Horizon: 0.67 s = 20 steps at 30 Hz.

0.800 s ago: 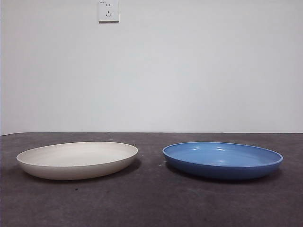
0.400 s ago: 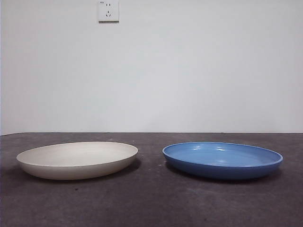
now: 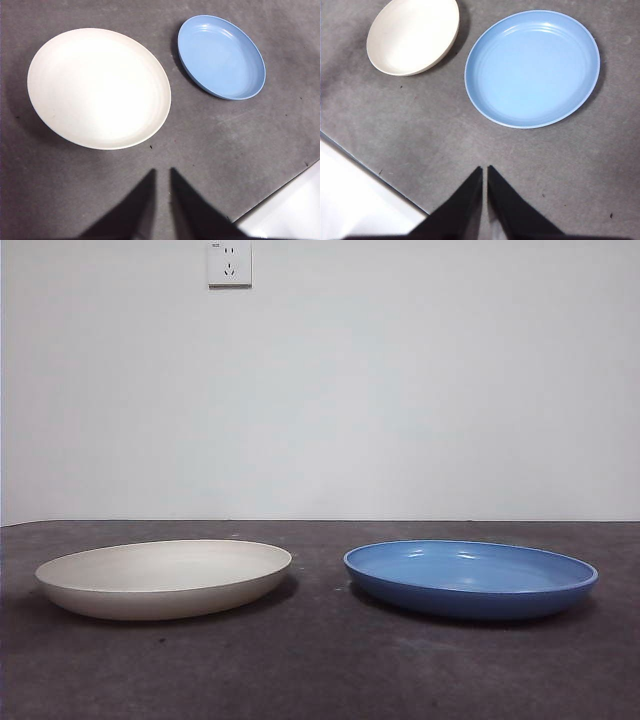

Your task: Pick up the white plate, put it on the blue plate, put it on desk

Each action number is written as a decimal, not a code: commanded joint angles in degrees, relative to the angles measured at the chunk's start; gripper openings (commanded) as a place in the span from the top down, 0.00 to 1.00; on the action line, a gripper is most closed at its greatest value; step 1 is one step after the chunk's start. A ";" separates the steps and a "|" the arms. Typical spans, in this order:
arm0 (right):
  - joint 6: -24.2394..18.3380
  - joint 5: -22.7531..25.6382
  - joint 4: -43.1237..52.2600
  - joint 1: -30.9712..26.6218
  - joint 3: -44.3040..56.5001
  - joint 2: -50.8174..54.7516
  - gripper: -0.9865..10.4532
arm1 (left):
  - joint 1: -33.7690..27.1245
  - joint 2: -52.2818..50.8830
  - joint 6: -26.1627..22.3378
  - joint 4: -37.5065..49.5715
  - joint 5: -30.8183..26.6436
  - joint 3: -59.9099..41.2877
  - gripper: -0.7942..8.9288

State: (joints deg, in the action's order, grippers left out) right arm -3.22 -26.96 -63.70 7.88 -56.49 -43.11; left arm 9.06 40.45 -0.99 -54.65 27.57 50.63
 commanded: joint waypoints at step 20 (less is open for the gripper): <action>-0.22 -0.02 0.63 0.24 -0.98 -0.24 0.50 | 0.13 6.69 4.61 8.07 -5.53 1.40 0.44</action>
State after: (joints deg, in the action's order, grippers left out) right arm -3.20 -26.92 -63.61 7.88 -56.49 -43.11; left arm 9.08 46.19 2.50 -47.62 22.70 50.63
